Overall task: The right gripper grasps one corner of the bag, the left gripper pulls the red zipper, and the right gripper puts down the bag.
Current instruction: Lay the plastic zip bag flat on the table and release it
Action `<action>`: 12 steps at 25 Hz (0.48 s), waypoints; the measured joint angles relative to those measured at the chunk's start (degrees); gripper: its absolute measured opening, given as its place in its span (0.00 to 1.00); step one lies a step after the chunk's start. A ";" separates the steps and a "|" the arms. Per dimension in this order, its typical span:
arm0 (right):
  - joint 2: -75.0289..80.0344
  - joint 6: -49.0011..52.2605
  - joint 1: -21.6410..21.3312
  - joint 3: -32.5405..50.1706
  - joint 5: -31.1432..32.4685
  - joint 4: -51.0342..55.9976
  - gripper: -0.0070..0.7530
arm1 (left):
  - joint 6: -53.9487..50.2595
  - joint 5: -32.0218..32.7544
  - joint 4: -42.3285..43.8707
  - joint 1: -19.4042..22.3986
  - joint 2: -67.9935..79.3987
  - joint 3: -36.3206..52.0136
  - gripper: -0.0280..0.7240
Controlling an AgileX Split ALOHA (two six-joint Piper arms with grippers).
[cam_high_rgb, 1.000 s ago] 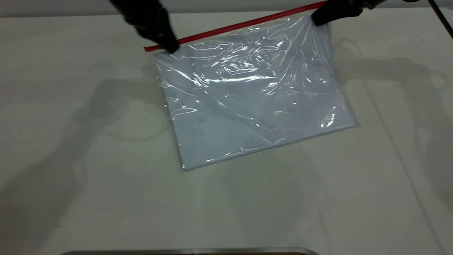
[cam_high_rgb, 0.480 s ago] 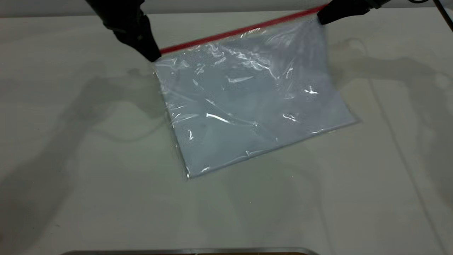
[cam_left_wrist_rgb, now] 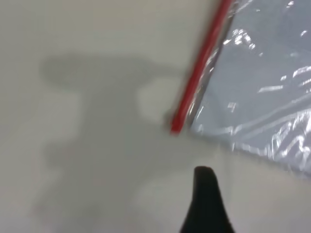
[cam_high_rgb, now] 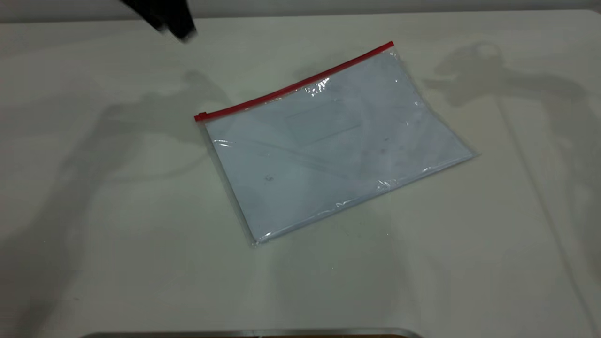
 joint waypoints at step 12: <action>-34.24 27.71 0.00 -2.90 13.96 -13.40 0.73 | -29.70 18.72 20.73 0.00 -31.61 0.14 0.77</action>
